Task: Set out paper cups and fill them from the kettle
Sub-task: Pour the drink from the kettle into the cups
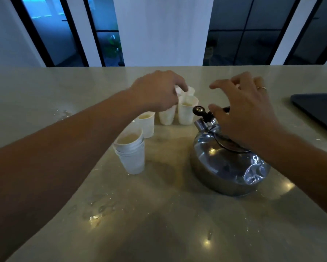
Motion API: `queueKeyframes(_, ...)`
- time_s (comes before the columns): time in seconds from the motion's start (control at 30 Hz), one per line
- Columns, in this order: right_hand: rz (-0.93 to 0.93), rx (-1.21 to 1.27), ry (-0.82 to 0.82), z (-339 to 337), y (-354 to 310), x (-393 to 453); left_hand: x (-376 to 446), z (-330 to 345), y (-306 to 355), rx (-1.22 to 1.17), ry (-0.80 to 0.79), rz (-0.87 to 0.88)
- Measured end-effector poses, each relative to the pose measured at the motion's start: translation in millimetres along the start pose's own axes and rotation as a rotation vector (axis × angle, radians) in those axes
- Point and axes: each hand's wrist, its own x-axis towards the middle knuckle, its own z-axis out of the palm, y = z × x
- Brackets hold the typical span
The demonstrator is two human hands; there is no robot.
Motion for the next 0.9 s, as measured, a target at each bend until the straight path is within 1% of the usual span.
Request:
queueKeyframes(0.07, -0.095, 0.109, -0.002, 6.9, -22.3, 1.9, -27.3, -18.8, -25.3, -0.202, 0.084, -0.111)
queueKeyframes(0.13, -0.17, 0.211, -0.078, 19.9, -43.9, -1.0, -63.9, -26.1, -54.6, -0.392, 0.247, -0.201)
queueKeyframes(0.2, -0.258, 0.301, -0.136, 36.1, -61.9, -7.0, -107.8, -16.1, -83.3, -0.524, 0.391, -0.269)
queueKeyframes(0.23, -0.305, 0.344, -0.143, 44.2, -69.5, -9.7, -127.7, -4.9, -96.1, -0.58, 0.421, -0.295)
queueKeyframes(0.3, -0.37, 0.4, -0.14, 56.5, -82.2, -15.2, -160.7, 24.3, -111.9, -0.684, 0.398, -0.352)
queueKeyframes(0.37, -0.42, 0.413, -0.149, 67.2, -94.3, -18.5, -182.3, 53.7, -114.7, -0.765, 0.314, -0.397)
queueKeyframes(0.47, -0.477, 0.382, -0.215, 76.1, -104.0, -23.0, -192.6, 90.7, -96.4, -0.9, 0.225, -0.345)
queueKeyframes(0.53, -0.475, 0.348, -0.26, 78.9, -105.6, -25.4, -185.7, 108.8, -81.7, -1.008, 0.246, -0.284)
queueKeyframes(0.63, -0.391, 0.35, -0.302, 80.2, -104.4, -28.5, -161.8, 122.5, -66.1, -0.994, 0.353, -0.21)
queueKeyframes(0.73, -0.317, 0.397, -0.292, 80.0, -106.0, -27.6, -140.4, 119.2, -60.7, -0.931, 0.466, -0.202)
queueKeyframes(0.83, -0.261, 0.473, -0.269, 76.3, -106.9, -21.3, -130.4, 113.2, -61.6, -0.887, 0.514, -0.188)
queueKeyframes(0.9, -0.218, 0.533, -0.246, 72.8, -104.5, -17.0, -130.8, 109.2, -62.6, -0.831, 0.535, -0.21)
